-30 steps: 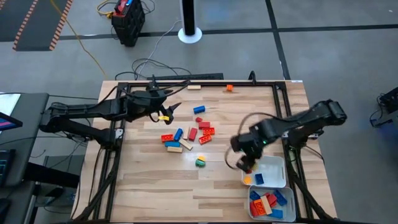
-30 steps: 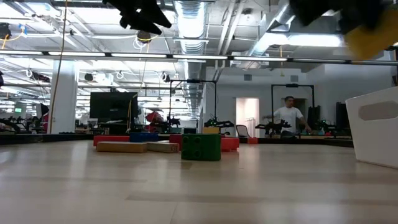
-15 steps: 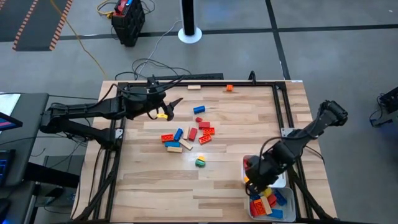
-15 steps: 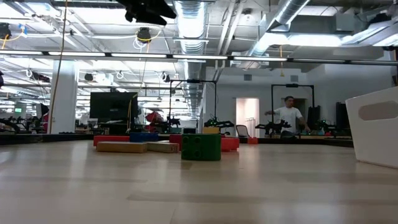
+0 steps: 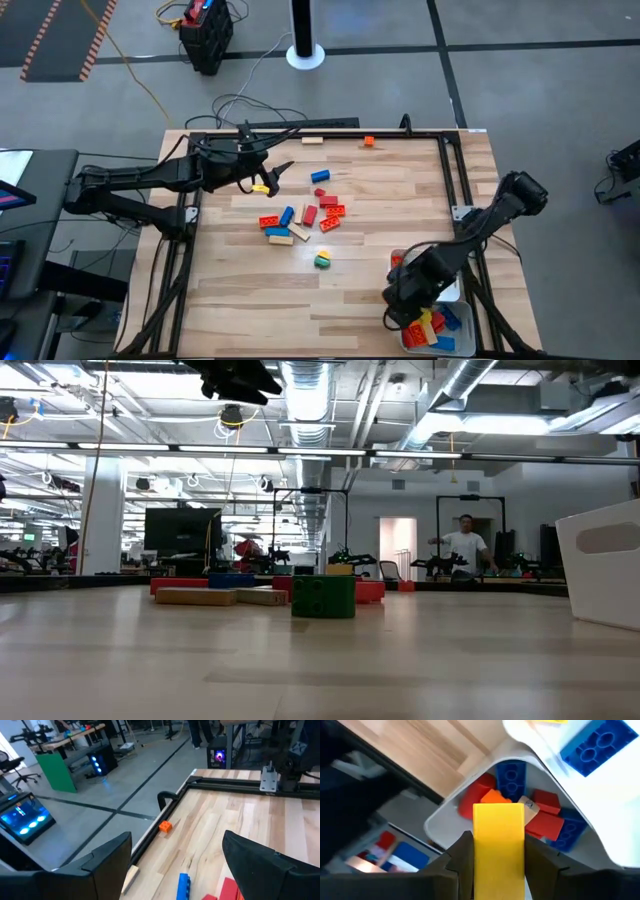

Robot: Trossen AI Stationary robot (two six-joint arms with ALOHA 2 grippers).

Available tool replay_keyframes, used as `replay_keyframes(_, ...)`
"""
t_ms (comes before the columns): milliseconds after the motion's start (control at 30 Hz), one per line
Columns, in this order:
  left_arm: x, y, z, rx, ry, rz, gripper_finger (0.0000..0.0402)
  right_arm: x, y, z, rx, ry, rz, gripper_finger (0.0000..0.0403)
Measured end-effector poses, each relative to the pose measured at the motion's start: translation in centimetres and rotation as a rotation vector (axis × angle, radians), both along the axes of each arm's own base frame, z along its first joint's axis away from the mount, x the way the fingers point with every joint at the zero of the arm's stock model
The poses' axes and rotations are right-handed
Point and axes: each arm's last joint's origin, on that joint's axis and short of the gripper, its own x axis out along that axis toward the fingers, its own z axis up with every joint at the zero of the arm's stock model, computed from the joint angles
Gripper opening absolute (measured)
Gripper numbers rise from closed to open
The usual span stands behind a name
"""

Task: Sort blocks by size
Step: Put the big yellow block into the gray bin

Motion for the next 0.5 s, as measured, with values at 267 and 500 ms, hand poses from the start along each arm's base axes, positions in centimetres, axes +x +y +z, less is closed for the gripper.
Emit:
replay_keyframes(267, -0.1, 0.0, -0.4, -0.018, 0.033, -0.002, 0.03, 1.0, 0.8, -3.7, -0.065, 0.118, 0.064, 0.0172)
replay_keyframes(500, -0.1, -0.1, -0.4, -0.03, 0.033, -0.007, 0.03, 1.0, 0.6, -3.5, -0.05, 0.108, 0.081, 0.0251)
